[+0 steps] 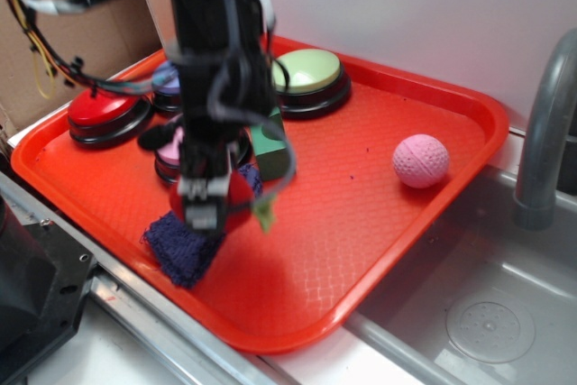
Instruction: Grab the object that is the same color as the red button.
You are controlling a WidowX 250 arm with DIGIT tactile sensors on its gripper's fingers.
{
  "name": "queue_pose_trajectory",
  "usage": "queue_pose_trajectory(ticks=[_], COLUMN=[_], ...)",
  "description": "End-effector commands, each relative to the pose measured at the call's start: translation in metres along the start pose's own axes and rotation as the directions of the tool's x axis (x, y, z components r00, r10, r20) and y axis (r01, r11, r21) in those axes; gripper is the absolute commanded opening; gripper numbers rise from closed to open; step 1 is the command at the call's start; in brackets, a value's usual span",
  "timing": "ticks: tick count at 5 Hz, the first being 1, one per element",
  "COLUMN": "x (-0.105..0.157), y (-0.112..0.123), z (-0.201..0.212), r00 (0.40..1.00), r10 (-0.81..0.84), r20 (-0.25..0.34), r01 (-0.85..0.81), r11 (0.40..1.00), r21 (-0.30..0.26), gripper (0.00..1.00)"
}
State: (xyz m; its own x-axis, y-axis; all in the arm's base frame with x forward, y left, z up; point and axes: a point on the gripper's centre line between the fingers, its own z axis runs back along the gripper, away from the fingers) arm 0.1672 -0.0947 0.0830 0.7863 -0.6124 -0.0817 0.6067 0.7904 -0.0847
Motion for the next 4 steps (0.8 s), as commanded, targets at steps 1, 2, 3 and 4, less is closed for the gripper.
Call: queue_pose_trajectory(ticks=[1, 2, 3, 4], x=[-0.028, -0.053, -0.070, -0.076], y=[0.028, 0.040, 0.050, 0.052], z=[0.099, 0.126, 0.139, 0.139], r00=[0.916, 0.823, 0.762, 0.730], r10=[0.374, 0.542, 0.611, 0.661], r20=[0.149, 0.172, 0.212, 0.171], r01=[-0.382, -0.558, -0.633, -0.673], r11=[0.924, 0.828, 0.773, 0.739], r21=[0.032, 0.060, 0.046, 0.019], gripper=[0.00, 0.00, 0.00, 0.00])
